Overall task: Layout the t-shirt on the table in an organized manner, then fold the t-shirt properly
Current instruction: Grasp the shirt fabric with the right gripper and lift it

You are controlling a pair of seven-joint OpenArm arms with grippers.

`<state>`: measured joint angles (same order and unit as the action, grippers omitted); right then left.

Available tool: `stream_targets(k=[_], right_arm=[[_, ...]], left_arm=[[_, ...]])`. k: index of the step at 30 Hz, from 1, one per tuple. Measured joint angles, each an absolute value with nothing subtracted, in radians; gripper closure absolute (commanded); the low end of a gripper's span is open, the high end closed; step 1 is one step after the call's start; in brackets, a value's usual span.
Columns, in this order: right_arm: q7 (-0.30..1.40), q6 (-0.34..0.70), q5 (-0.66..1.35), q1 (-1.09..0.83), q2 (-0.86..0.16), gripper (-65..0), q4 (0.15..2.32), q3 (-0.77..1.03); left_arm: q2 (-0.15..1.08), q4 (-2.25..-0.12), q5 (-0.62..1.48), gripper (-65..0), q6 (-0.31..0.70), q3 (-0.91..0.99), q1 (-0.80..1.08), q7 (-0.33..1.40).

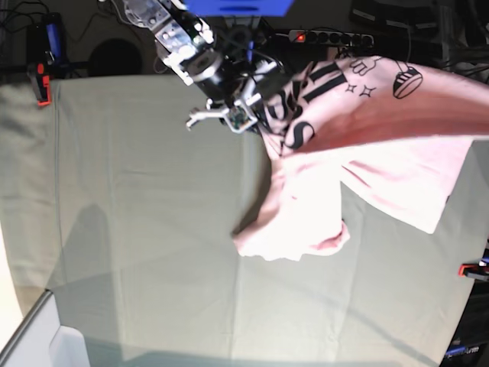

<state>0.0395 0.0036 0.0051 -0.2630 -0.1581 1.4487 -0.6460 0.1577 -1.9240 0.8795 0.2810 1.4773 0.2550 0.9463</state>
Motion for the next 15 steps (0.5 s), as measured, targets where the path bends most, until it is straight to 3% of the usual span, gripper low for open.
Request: stream_targets(k=[5, 7, 10, 15], right_arm=[[0.159, 0.003, 0.004, -0.289, -0.173, -33.9, 1.564, -0.646], [0.162, 0.004, 0.004, -0.290, -0.191, -40.7, 1.634, -0.646], [0.159, 0.003, 0.001, -0.286, -0.190, -45.2, 1.681, -0.642], [0.160, 0.003, 0.001, -0.249, -0.134, -45.6, 1.650, -0.657]], left_arm=[[0.153, -1.924, 0.877, -0.2, 0.282, 1.477, 0.260, 0.946], [0.152, -1.924, 0.879, -0.2, 0.282, 1.477, 0.263, 0.946], [0.152, -1.924, 0.876, -0.2, 0.282, 1.478, 0.268, 0.946], [0.132, -1.924, 0.881, -0.2, 0.285, 1.477, 0.287, 0.951]])
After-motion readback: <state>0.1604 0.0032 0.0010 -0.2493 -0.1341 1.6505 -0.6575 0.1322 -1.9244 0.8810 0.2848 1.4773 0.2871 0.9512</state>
